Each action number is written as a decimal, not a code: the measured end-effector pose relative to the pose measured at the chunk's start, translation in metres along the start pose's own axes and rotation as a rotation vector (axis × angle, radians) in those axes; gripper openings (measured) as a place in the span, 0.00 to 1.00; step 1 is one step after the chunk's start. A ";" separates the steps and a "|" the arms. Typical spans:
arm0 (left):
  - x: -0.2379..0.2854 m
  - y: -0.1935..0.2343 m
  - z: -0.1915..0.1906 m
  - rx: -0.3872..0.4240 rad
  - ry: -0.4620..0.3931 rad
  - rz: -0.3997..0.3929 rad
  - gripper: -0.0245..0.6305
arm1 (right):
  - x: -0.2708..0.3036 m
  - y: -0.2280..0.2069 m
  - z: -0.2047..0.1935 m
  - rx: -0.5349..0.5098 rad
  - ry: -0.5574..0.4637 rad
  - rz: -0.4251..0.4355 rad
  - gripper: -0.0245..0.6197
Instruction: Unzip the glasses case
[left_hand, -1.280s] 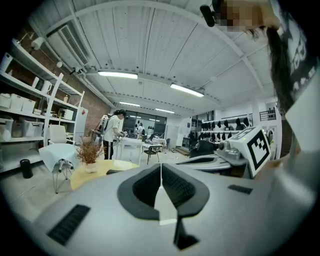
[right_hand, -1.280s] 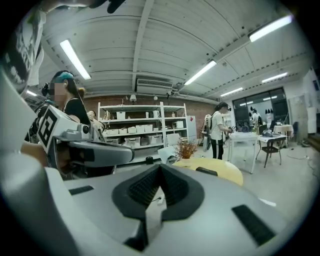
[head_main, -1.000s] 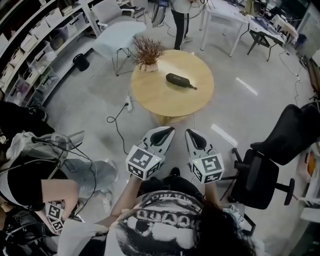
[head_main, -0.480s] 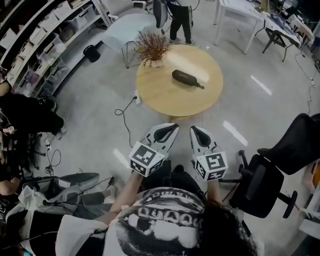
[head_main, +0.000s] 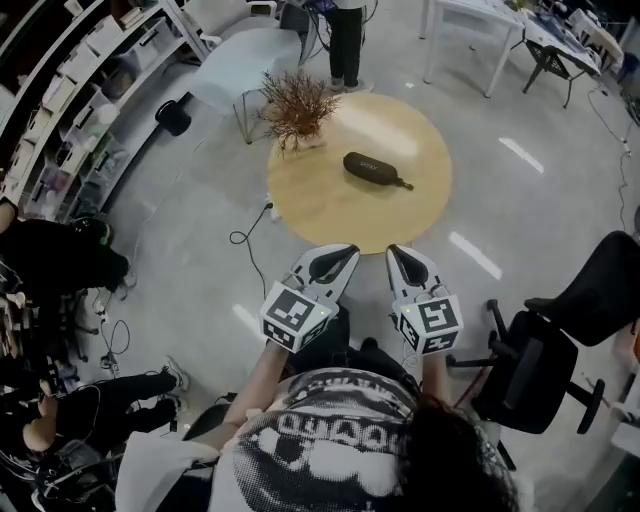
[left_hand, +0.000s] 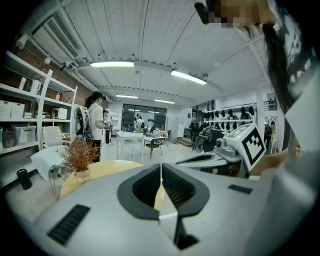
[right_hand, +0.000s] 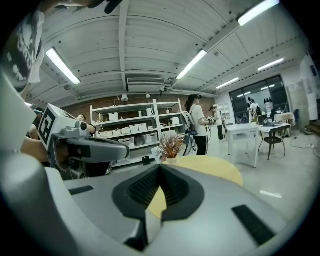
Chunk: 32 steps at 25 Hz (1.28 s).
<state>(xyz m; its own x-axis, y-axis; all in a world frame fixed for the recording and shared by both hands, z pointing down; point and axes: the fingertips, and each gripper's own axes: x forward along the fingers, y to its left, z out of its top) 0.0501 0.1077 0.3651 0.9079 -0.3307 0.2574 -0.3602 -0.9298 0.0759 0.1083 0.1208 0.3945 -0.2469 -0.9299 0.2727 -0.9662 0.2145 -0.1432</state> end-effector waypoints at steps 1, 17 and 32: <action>0.005 0.011 0.001 0.005 0.002 -0.002 0.06 | 0.010 -0.004 0.003 -0.001 0.002 -0.006 0.04; 0.039 0.176 -0.017 -0.003 0.089 -0.103 0.06 | 0.152 -0.028 0.030 0.033 0.097 -0.119 0.04; 0.080 0.217 -0.057 -0.020 0.176 -0.191 0.06 | 0.189 -0.052 0.004 -0.047 0.274 -0.148 0.05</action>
<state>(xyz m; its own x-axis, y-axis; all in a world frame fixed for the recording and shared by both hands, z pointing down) 0.0321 -0.1111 0.4572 0.9094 -0.1144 0.3999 -0.1912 -0.9688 0.1577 0.1123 -0.0674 0.4496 -0.1079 -0.8381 0.5347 -0.9939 0.1025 -0.0400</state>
